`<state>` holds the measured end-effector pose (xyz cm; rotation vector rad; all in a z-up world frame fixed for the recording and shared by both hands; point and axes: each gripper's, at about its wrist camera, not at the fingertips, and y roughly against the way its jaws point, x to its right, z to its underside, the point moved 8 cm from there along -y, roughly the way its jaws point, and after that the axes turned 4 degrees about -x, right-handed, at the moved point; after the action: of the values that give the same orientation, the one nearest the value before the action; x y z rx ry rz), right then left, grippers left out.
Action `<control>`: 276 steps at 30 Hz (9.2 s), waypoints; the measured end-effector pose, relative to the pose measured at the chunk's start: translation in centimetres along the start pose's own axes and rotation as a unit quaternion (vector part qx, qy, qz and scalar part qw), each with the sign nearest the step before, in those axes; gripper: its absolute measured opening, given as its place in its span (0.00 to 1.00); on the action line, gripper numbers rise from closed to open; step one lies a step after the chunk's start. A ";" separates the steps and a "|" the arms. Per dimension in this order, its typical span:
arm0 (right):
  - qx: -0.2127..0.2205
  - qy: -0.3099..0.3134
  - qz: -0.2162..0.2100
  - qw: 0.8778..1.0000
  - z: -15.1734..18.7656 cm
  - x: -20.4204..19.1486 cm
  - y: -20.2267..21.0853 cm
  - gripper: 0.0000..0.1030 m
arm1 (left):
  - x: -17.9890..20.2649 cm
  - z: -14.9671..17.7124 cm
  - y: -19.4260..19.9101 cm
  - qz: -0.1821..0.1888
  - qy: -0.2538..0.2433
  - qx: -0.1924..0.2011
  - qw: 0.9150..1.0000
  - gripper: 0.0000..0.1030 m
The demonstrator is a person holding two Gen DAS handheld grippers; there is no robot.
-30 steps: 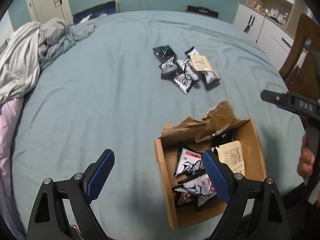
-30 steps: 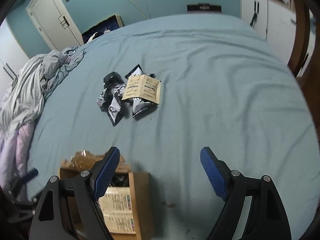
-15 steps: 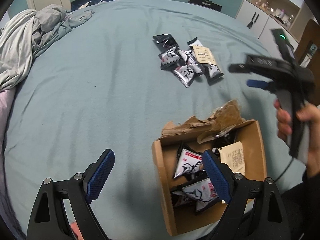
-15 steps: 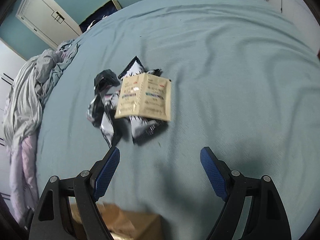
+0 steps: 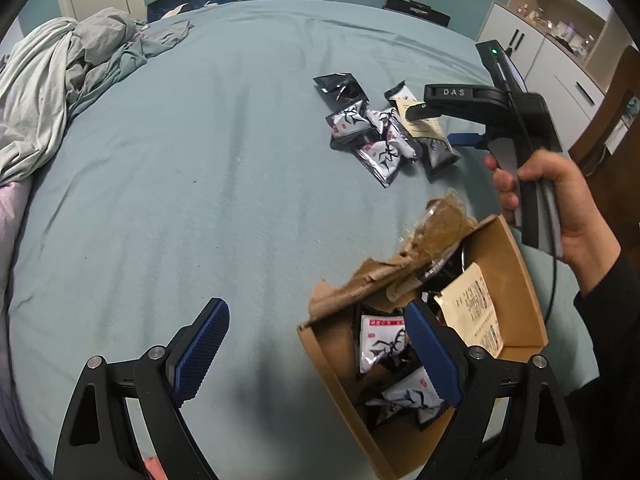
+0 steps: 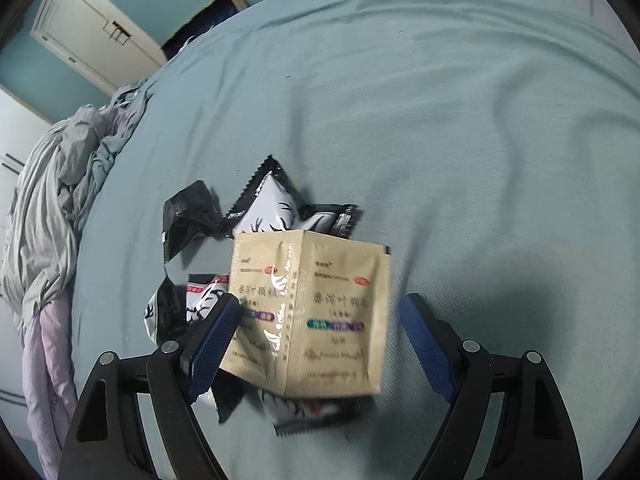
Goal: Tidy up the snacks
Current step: 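Grasp a tan sachet with the right gripper while the left grasps a white deer-print packet, then release the tan sachet and white packet into the cardboard box, then grasp a white deer-print packet with the right gripper while the left grasps another, then carry both white packets over the box and open both grippers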
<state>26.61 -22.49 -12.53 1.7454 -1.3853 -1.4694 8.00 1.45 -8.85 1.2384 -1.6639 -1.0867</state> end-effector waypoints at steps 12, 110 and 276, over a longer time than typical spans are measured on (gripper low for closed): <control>0.054 -0.014 -0.046 0.997 2.6 2.1 6.0 0.08 | 0.3 -4.9 0.9 0.011 -0.015 -0.002 1.000 0.88; 0.098 0.058 0.016 0.993 15.5 -2.1 17.0 0.79 | 1.0 1.0 4.6 -0.032 -0.057 0.085 0.994 0.82; 0.161 0.005 0.060 0.985 15.5 2.0 18.6 0.82 | 3.3 0.0 3.5 -0.036 -0.062 0.073 0.995 0.74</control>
<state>4.93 -27.63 -2.76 1.8156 -1.7699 -1.2238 6.17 -1.14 -5.25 1.3575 -1.8335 -1.1220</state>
